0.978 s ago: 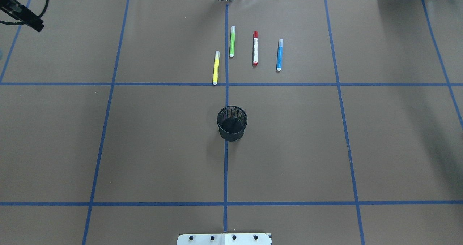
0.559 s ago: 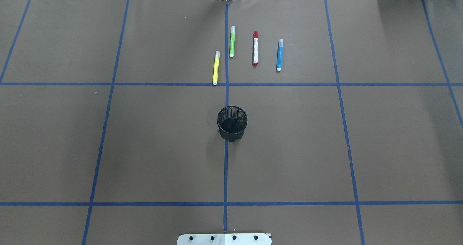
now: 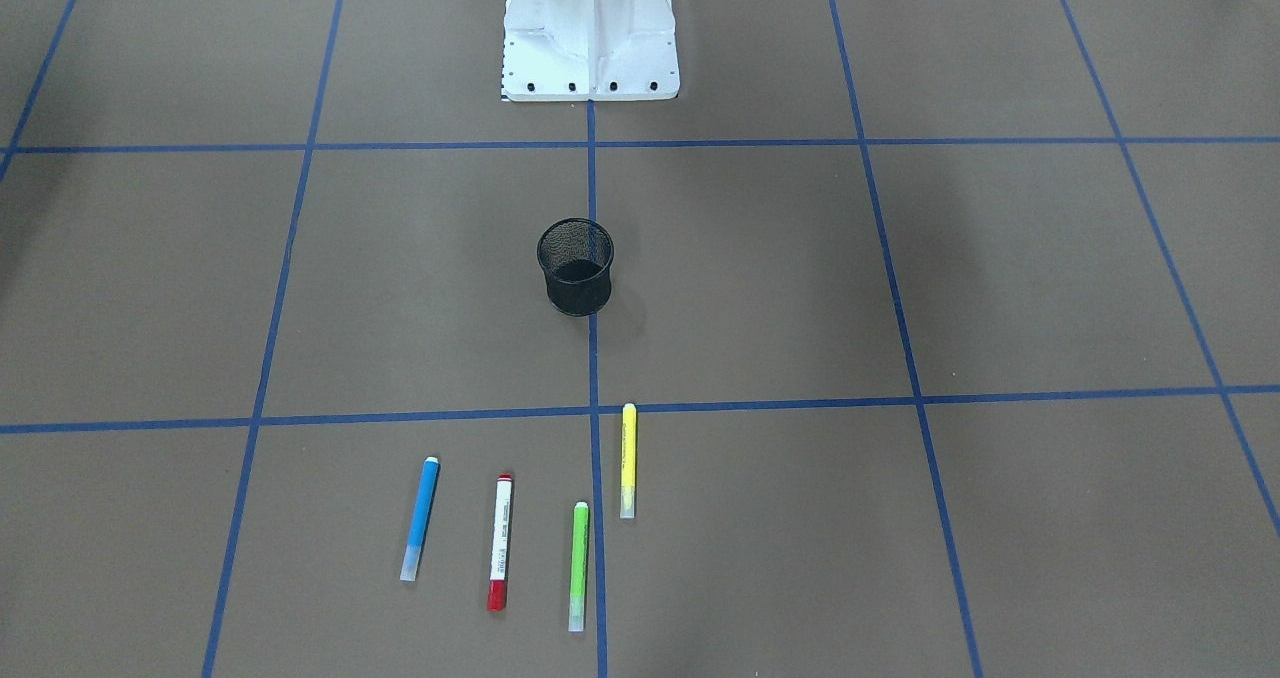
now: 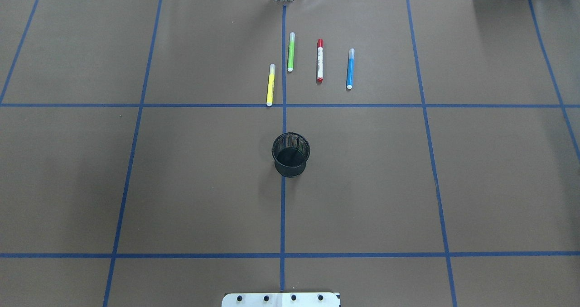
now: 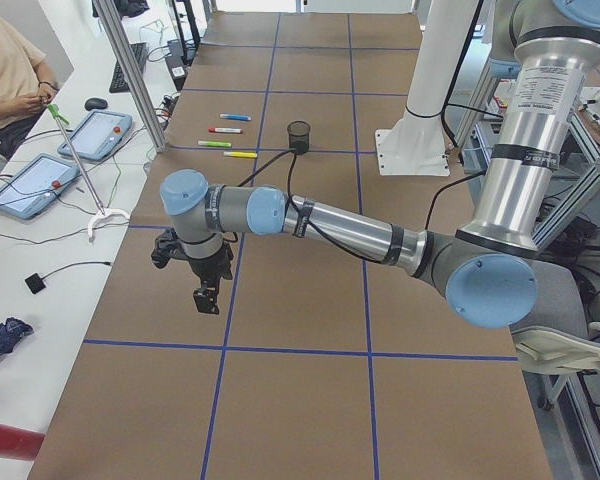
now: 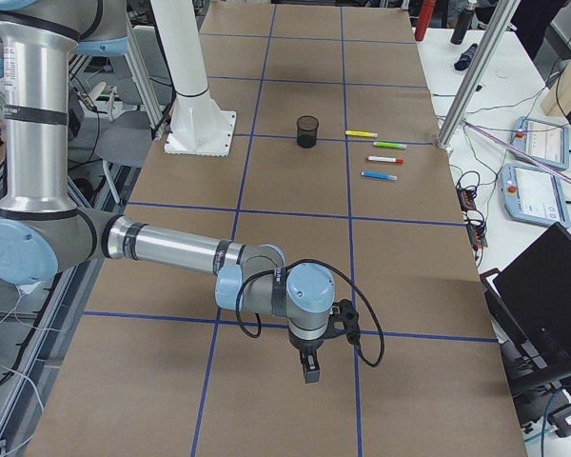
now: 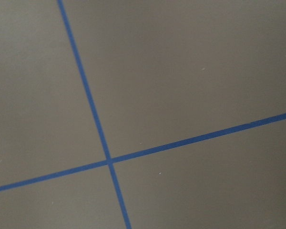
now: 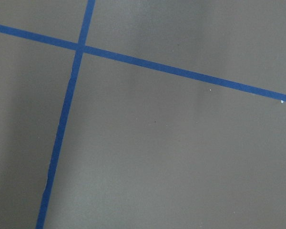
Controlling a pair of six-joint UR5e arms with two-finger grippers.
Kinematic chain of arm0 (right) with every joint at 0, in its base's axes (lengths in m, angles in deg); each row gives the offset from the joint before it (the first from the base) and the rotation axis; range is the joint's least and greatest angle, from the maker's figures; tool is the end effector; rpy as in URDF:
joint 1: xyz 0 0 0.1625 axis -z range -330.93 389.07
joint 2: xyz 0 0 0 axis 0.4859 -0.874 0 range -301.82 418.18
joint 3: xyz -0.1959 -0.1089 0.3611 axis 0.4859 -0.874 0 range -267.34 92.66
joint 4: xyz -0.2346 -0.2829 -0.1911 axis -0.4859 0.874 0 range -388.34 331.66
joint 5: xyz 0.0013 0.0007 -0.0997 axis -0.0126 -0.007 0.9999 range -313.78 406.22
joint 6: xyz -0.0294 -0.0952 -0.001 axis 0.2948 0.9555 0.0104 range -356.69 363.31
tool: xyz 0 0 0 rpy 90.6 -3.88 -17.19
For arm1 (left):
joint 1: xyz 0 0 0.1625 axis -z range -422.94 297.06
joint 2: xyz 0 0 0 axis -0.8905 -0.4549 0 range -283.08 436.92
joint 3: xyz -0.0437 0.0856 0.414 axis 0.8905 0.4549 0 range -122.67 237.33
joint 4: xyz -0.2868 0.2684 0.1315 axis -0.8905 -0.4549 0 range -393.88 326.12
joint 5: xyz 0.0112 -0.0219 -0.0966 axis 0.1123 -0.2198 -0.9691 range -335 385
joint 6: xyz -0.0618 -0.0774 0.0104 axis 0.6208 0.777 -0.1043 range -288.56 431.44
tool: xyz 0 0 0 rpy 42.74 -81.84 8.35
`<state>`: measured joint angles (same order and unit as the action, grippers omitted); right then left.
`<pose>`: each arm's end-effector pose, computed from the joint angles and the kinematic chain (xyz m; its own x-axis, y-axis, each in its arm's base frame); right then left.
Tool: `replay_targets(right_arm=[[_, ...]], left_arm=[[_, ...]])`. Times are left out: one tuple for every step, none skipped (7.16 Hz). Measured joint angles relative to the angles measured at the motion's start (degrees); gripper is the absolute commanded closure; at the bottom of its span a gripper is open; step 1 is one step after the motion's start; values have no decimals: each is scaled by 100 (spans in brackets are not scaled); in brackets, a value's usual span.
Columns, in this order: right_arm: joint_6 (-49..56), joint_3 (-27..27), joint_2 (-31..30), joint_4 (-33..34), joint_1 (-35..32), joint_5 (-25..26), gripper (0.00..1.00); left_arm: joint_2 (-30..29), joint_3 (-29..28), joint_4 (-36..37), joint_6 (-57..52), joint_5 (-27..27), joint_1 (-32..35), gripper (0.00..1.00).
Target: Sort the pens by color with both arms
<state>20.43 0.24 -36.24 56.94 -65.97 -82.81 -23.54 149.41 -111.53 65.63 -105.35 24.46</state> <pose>0.1101 -0.4455 0.7139 0.7634 -0.2057 0.6123 0.1432 0.9782 0.1500 -0.0433 -0.5625 0.5708 0.7527 0.1377 -0.6437 -0.1222 0.9901 0.0690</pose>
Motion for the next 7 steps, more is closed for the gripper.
replay_targets(right_arm=[[2,36,118,178,-3,-104,0],[2,129,291,530,-5,-176,0],[2,326,432,944,-5,-203,0],[-6,591,528,1350,-4,-213,0],[-29,789,601,1658,9,-221,0],[-46,877,641,1807,45,-230,0],[-121,910,670,1861,150,-230,0]], left_arm=[[345,-29,-332,-45,-155,29,0],[643,-28,-647,-45,-237,39,0],[813,-10,-853,-23,-260,42,0],[886,11,-938,-15,-261,46,0],[924,54,-971,-15,-264,49,0],[947,128,-983,-13,-253,49,0],[962,211,-986,-17,-231,49,0]])
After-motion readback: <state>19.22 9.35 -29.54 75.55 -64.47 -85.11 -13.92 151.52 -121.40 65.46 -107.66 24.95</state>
